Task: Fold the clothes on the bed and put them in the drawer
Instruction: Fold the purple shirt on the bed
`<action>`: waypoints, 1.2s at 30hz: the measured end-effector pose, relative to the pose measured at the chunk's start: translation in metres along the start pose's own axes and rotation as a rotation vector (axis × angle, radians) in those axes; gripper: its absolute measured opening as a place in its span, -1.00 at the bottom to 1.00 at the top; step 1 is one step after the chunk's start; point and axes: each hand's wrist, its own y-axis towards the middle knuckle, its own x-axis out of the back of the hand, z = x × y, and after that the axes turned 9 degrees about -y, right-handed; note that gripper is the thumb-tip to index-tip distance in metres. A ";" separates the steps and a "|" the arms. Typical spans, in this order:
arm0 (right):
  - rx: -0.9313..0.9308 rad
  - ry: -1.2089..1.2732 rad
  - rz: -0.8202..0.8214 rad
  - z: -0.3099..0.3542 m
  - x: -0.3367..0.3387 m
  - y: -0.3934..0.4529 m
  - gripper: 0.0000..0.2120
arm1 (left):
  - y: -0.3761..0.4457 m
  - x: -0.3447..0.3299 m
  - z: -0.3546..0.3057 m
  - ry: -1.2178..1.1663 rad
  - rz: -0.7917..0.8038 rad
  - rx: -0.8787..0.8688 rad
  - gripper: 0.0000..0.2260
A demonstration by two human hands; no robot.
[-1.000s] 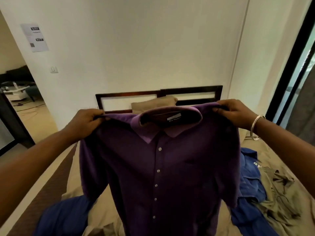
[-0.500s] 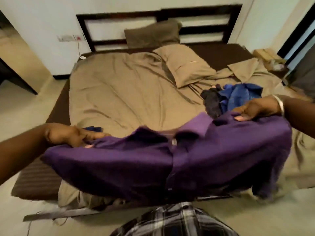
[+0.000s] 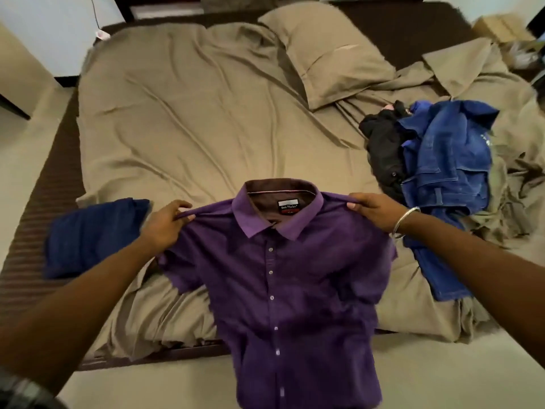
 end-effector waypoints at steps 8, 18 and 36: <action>0.086 -0.405 -0.384 -0.066 -0.047 0.105 -0.94 | 0.071 -0.069 0.048 0.019 -0.357 -0.051 -0.84; 0.321 -0.798 -0.740 -0.102 -0.009 0.246 -0.71 | 0.213 -0.074 0.070 0.130 -0.664 -0.233 -0.80; -0.146 -0.771 -0.501 -0.139 -0.057 0.343 -0.42 | 0.301 -0.112 0.120 0.532 -0.486 -0.029 -0.60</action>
